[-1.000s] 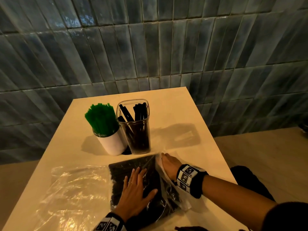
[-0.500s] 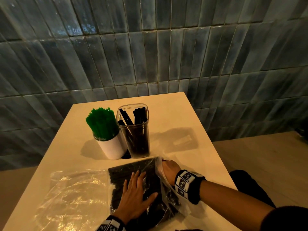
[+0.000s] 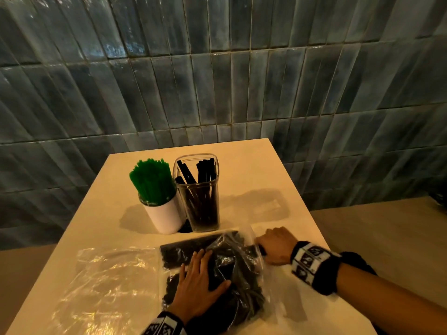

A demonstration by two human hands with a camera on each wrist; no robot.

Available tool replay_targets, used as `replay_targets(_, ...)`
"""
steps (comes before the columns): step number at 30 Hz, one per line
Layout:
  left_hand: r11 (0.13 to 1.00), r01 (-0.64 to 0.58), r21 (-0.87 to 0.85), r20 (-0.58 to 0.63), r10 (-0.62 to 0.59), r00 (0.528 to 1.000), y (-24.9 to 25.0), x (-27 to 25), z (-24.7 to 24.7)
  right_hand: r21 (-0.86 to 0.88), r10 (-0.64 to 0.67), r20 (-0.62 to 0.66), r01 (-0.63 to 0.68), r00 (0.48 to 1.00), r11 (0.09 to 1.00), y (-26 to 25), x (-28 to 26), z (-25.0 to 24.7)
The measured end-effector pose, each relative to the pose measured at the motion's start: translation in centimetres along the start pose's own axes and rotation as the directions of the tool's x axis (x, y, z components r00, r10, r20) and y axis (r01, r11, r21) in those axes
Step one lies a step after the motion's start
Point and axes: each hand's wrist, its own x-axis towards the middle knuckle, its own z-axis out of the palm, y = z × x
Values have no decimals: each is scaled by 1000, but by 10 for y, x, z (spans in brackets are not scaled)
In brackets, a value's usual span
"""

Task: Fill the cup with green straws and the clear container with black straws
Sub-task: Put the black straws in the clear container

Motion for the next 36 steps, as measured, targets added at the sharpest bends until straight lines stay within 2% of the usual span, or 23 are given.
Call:
replay_targets(1,1000,-3,4,5,3,1000,0,0,0,42,16,1,-16,1000,999,12,-9,-4)
replay_targets(5,999,14,30,48,-16,999,3,4,2,32,148,15,-148,989,988,71,-49,-26)
replay_targets(7,998,25,61,69,-29,997,6,5,1,-6,267,12,-267,964,964,96,-71,-45)
replay_targets(9,998,35,52,90,-40,995,10,4,-4,-85,364,-44,-366,931,927,112,-92,-70)
replay_targets(11,1000,12,-3,5,-12,1000,18,4,-12,-154,408,-116,-422,906,894,115,-109,-95)
replay_targets(12,999,-47,-21,-114,44,993,26,4,-18,-185,417,-144,-438,898,880,110,-114,-105)
replay_targets(13,990,-136,-35,-264,122,957,35,6,-25,-212,407,-172,-437,897,874,102,-117,-113)
replay_targets(15,944,-329,8,-521,284,805,56,10,-42,-251,336,-188,-376,923,892,76,-117,-127)
replay_targets(16,923,-378,78,-608,345,716,67,12,-51,-249,279,-183,-319,943,914,59,-115,-131)
replay_targets(17,910,-391,138,-655,380,653,77,13,-60,-237,215,-177,-254,960,938,42,-112,-135)
replay_targets(18,909,-391,147,-672,382,635,86,13,-71,-216,147,-190,-187,971,958,26,-109,-138)
replay_targets(19,917,-384,106,-669,351,656,90,12,-80,-192,85,-225,-129,971,973,12,-107,-140)
replay_targets(21,949,-313,-26,-609,233,758,90,7,-95,-141,-11,-326,-37,945,989,-2,-106,-146)
replay_targets(22,957,-280,-72,-581,188,792,84,7,-97,-89,-47,-364,15,930,996,-3,-106,-151)
replay_targets(24,945,-269,-184,-562,124,818,71,6,-96,169,-41,-409,119,912,978,1,-108,-159)
replay_targets(25,922,-288,-257,-580,91,810,66,6,-96,383,-11,-451,205,892,901,1,-109,-165)
replay_targets(26,892,-310,-328,-603,55,796,62,6,-94,588,48,-520,317,853,744,-2,-107,-167)
replay_targets(27,859,-328,-393,-616,19,787,62,7,-94,718,127,-576,426,807,550,-6,-102,-167)
replay_targets(28,829,-337,-446,-613,-8,790,65,7,-94,786,198,-590,500,783,363,-14,-95,-165)
replay_targets(29,800,-355,-483,-607,-14,795,69,7,-95,813,233,-580,542,780,211,-23,-85,-163)
replay_targets(31,714,-433,-550,-616,3,788,81,6,-98,806,279,-564,592,777,-22,-44,-64,-157)
replay_targets(33,671,-456,-585,-616,-1,788,89,5,-102,753,366,-549,634,752,-174,-59,-50,-162)
replay_targets(36,686,-458,-565,-637,-9,771,88,3,-111,670,454,-569,707,686,-229,-61,-38,-181)
